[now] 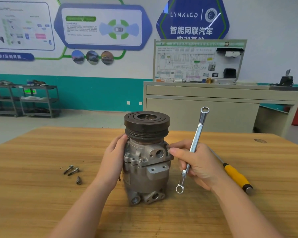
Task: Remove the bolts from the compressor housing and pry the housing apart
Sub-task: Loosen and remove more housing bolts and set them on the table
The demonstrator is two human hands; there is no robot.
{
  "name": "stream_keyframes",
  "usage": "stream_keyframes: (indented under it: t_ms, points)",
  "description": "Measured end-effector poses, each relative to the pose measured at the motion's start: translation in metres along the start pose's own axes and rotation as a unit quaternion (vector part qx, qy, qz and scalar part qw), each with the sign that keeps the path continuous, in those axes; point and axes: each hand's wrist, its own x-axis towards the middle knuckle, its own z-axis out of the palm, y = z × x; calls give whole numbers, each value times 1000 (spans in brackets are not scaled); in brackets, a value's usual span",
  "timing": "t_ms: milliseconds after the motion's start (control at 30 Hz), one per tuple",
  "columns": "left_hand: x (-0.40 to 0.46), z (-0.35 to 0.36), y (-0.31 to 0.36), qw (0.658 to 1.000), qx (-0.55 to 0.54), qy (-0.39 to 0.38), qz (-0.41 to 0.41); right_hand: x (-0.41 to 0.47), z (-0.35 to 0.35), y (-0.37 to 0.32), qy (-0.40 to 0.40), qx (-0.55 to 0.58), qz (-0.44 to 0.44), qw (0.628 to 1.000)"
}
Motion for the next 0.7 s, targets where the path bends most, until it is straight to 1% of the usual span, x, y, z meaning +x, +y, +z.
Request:
stream_keyframes:
  t_ms: [67, 200, 267, 400, 467, 633, 700]
  points:
    - [0, -1, 0, 1000, 0, 1, -1, 0, 0, -1, -4, -3, 4, 1000]
    - [-1, 0, 1, 1000, -2, -1, -3, 1, 2, 3, 13, -17, 0, 1000]
    - [-1, 0, 1, 1000, -3, 2, -2, 0, 0, 3, 15, 4, -5, 1000]
    - [-1, 0, 1, 1000, -2, 2, -2, 0, 2, 1, -2, 4, 5, 1000]
    - [-1, -1, 1, 1000, -3, -1, -5, 0, 6, 1, 12, -17, 1, 1000]
    - [-1, -1, 0, 1000, -4, 3, -9, 0, 0, 0, -3, 7, -3, 1000]
    - [0, 0, 0, 1000, -4, 6, -9, 1, 1, 1, 4, -15, 9, 1000]
